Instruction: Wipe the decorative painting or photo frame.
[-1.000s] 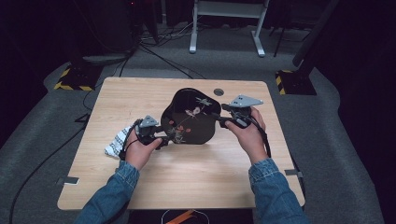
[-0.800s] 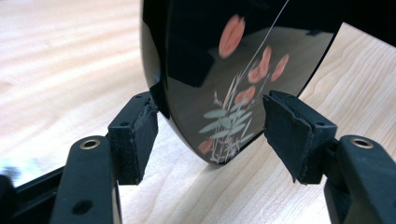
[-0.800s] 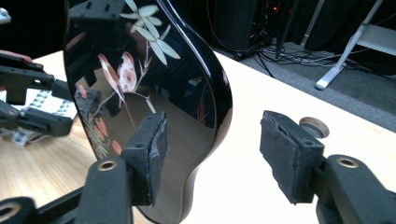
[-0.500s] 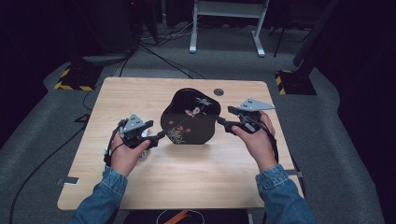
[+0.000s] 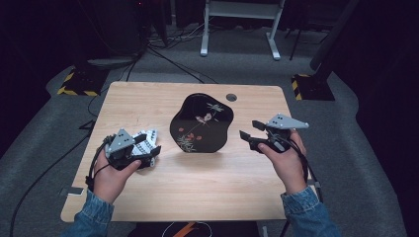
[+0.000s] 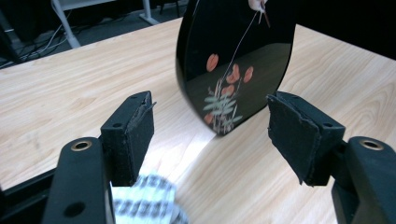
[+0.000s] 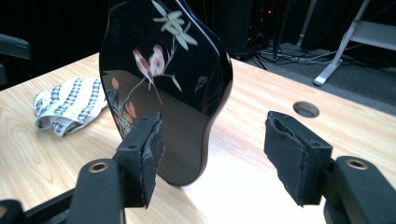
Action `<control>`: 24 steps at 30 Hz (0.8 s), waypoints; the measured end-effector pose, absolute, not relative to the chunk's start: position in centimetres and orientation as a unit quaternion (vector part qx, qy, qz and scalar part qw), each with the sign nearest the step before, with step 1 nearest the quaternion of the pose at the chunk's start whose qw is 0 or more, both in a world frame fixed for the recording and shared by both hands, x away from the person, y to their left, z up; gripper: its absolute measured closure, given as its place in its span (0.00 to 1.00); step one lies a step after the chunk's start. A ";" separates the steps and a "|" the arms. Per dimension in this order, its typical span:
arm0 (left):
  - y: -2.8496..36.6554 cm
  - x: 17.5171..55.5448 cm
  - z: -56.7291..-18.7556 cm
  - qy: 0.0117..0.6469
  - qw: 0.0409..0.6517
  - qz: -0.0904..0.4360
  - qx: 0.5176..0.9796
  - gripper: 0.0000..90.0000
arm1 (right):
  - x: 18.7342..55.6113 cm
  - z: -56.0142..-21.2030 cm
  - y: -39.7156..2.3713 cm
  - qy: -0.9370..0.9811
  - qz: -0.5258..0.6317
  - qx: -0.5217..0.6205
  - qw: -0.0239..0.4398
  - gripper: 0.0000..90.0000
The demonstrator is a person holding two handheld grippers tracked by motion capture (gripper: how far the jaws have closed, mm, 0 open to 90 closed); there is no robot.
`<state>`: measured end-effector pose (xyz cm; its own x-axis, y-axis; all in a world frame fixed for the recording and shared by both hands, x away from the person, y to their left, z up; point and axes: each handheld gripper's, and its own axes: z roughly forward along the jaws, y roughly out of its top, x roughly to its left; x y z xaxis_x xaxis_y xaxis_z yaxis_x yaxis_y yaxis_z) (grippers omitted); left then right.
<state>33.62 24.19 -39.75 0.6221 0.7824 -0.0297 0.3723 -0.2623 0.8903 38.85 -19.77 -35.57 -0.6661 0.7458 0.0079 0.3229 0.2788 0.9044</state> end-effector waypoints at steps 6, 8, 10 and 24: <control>26.2 32.4 -40.3 0.386 0.459 0.225 0.768 0.34 | 38.2 -36.6 -21.3 0.764 0.485 0.372 0.207 0.43; 26.8 32.1 -40.5 0.391 0.459 0.223 0.766 0.34 | 38.0 -37.0 -21.9 0.765 0.480 0.378 0.204 0.43; 27.3 31.7 -40.8 0.396 0.456 0.224 0.765 0.34 | 37.8 -37.4 -22.3 0.763 0.477 0.385 0.204 0.43; 31.8 30.0 -43.9 0.459 0.405 0.213 0.762 0.32 | 36.9 -41.1 -25.3 0.770 0.438 0.425 0.186 0.43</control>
<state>30.05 31.84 -43.90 0.4887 0.8712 -0.0469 0.5267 -0.2517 0.8119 36.90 -25.31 -41.06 -0.5695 0.8175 0.0857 0.4907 0.2545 0.8333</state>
